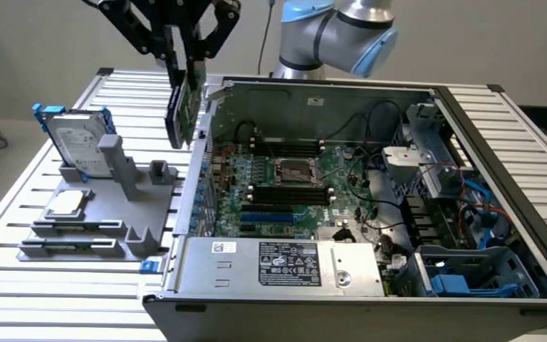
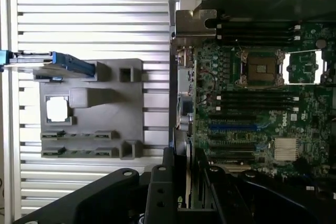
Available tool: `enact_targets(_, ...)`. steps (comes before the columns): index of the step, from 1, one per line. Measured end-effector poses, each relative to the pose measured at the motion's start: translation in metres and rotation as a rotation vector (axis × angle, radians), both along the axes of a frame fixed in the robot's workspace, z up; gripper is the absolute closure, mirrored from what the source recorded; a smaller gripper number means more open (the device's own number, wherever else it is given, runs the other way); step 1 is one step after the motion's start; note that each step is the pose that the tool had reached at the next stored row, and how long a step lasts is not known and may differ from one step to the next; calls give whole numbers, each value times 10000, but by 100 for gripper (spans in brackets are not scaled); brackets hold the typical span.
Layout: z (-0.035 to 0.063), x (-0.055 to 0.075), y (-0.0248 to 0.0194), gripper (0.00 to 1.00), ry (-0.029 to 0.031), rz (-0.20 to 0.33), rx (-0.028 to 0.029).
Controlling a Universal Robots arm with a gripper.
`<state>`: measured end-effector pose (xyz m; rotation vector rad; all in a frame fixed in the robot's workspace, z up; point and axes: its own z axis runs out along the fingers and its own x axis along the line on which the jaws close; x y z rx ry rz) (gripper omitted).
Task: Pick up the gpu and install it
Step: 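Pick up the gpu and move the gpu toward the slot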
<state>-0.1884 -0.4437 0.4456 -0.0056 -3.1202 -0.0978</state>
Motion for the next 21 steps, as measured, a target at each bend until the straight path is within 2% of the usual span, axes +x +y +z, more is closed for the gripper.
enact_targets(10,-30,454,-33,74,13,0,-1)
enact_targets(21,-230,955,-33,74,13,0,-118)
